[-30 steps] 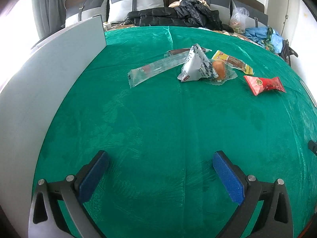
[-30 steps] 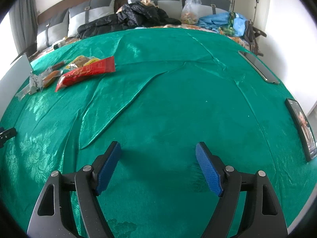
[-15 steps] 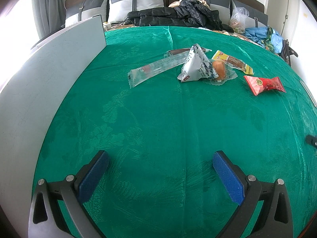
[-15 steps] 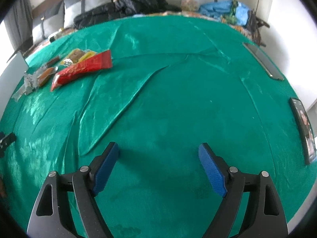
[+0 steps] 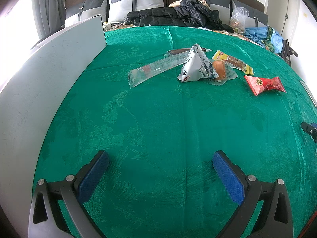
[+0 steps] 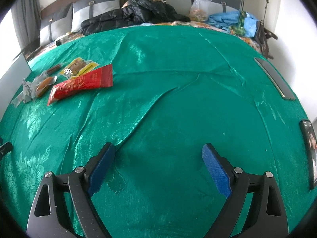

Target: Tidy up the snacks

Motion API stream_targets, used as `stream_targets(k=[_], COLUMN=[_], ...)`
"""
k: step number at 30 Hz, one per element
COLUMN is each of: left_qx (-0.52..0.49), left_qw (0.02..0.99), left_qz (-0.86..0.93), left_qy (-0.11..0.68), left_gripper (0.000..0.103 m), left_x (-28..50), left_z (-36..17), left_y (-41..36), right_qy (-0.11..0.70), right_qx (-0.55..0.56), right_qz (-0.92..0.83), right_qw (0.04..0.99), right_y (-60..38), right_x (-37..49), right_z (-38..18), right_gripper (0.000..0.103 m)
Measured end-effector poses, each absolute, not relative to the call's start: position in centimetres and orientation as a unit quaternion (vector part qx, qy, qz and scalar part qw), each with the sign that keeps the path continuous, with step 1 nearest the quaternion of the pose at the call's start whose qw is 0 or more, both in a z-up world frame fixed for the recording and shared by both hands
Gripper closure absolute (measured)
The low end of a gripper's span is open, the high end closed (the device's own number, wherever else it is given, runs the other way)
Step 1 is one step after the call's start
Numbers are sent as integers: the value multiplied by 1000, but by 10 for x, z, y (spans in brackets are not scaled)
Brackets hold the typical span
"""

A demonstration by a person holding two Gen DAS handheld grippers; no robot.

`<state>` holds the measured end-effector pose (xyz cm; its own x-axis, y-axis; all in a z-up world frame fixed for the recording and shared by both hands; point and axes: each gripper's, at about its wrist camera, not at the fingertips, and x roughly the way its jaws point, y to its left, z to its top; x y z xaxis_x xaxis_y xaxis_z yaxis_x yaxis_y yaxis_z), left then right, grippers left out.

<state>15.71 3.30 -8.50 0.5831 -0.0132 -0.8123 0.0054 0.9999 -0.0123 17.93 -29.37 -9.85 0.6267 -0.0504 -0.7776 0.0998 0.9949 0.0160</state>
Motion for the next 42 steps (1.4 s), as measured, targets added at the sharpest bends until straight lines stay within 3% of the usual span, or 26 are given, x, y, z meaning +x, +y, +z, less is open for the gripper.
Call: stream_targets(k=[18, 22, 27, 28, 32, 36, 37, 38, 42], left_qx=[-4, 6, 44, 58, 101, 120, 108, 93, 54], left_qw=[889, 864, 881, 879, 841, 829, 834, 832, 831], left_qz=[-6, -41, -43, -37, -33, -56, -64, -75, -74], left_qy=[458, 502, 469, 472, 531, 543, 537, 542, 549], left_gripper=[0, 0, 1, 3, 33, 36, 47, 67, 82], left_x=[157, 175, 221, 233, 291, 325, 328, 331, 314], left_z=[-85, -78, -42, -40, -55, -71, -71, -71, -70], left_y=[33, 33, 40, 40, 41, 32, 33, 33, 37], right_qy=[430, 430, 430, 430, 430, 430, 430, 430, 430], right_qx=[28, 28, 28, 28, 28, 28, 28, 28, 28], right_qz=[-43, -43, -43, -43, -43, -43, -43, -43, -44], right_qw=[901, 901, 901, 901, 901, 901, 901, 901, 901], right_y=[-293, -293, -293, -294, -293, -294, -294, -293, -293], right_x=[180, 180, 180, 179, 180, 180, 180, 180, 181], right_z=[-99, -99, -99, -99, -99, -99, -99, -99, -99], right_gripper=[11, 11, 11, 11, 11, 11, 11, 11, 10])
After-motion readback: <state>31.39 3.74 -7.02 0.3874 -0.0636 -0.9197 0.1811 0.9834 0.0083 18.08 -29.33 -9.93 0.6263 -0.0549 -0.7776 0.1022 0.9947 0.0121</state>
